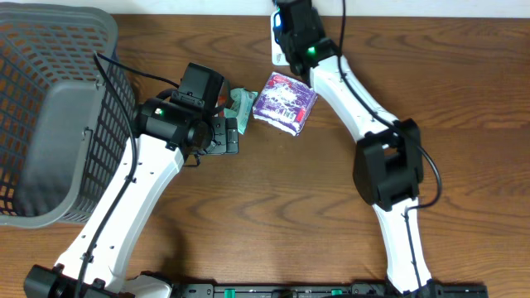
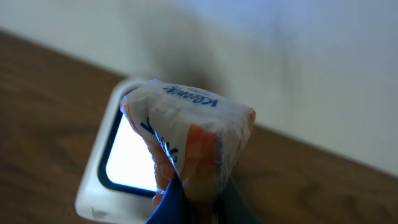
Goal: Scan the item barcode
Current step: 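Carry the orange pack right and drop it at the right edge, then reach the right gripper to the purple package and grasp it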
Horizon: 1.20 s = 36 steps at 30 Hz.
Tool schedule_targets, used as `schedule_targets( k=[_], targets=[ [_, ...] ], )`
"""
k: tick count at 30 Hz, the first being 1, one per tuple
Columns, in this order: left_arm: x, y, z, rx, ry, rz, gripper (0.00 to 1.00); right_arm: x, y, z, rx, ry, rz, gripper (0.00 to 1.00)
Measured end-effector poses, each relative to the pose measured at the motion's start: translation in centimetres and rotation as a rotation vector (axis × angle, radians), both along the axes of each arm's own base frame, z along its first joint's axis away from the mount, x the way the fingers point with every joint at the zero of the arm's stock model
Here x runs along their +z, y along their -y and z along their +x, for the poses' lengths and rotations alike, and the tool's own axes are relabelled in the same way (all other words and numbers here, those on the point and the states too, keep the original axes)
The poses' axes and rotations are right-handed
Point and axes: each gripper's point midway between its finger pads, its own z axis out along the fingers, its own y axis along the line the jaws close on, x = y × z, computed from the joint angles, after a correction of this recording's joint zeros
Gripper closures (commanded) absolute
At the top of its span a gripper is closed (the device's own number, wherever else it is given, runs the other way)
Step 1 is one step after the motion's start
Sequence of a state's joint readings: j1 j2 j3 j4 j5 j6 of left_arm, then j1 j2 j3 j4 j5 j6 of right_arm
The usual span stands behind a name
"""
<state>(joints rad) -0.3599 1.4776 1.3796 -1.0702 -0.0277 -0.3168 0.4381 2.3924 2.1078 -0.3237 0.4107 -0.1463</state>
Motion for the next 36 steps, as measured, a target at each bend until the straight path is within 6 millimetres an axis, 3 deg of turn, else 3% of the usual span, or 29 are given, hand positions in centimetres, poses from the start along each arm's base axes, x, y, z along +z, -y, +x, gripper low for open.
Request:
schedule_targets(
  k=[3, 7, 8, 10, 12, 14, 16, 19, 21, 23, 26, 30, 36],
  targets=[
    [0.0, 0.0, 0.0, 0.000, 0.000, 0.000, 0.02, -1.9, 1.7, -0.3, -0.053, -0.054, -0.006, 0.99],
    [0.0, 0.0, 0.0, 0.000, 0.001, 0.000, 0.02, -2.3, 8.5, -1.1, -0.185, -0.154, -0.045, 0.99],
    [0.0, 0.0, 0.0, 0.000, 0.001, 0.000, 0.02, -2.5, 14.6, -1.7, -0.290, -0.223, -0.066, 0.99],
    [0.0, 0.0, 0.0, 0.000, 0.000, 0.000, 0.02, -2.7, 20.9, -2.4, -0.401, -0.271, -0.077, 0.99],
    [0.0, 0.0, 0.0, 0.000, 0.001, 0.000, 0.02, -3.4, 26.7, -3.4, -0.489, -0.321, -0.058, 0.70],
    [0.0, 0.0, 0.0, 0.000, 0.001, 0.000, 0.02, -3.8, 32.3, -4.1, -0.565, -0.338, 0.004, 0.02],
    [0.0, 0.0, 0.0, 0.000, 0.001, 0.000, 0.02, -3.8, 35.7, -4.2, -0.587, -0.325, 0.094, 0.01],
    [0.0, 0.0, 0.0, 0.000, 0.000, 0.000, 0.02, -4.2, 38.0, -4.3, -0.558, -0.321, 0.273, 0.01],
    [0.0, 0.0, 0.0, 0.000, 0.000, 0.000, 0.02, -4.5, 37.4, -4.4, -0.513, -0.341, 0.377, 0.01],
    [0.0, 0.0, 0.0, 0.000, 0.001, 0.000, 0.02, -4.9, 35.6, -4.7, -0.449, -0.384, 0.467, 0.01],
    [0.0, 0.0, 0.0, 0.000, 0.001, 0.000, 0.02, -4.8, 27.7, -6.4, -0.209, -0.550, 0.752, 0.01],
    [0.0, 0.0, 0.0, 0.000, 0.001, -0.001, 0.02, -4.3, 19.6, -10.5, -0.070, -0.795, 0.942, 0.01],
    [0.0, 0.0, 0.0, 0.000, 0.000, 0.000, 0.02, -4.4, 10.8, -14.4, 0.031, -1.002, 0.921, 0.01]
  ],
)
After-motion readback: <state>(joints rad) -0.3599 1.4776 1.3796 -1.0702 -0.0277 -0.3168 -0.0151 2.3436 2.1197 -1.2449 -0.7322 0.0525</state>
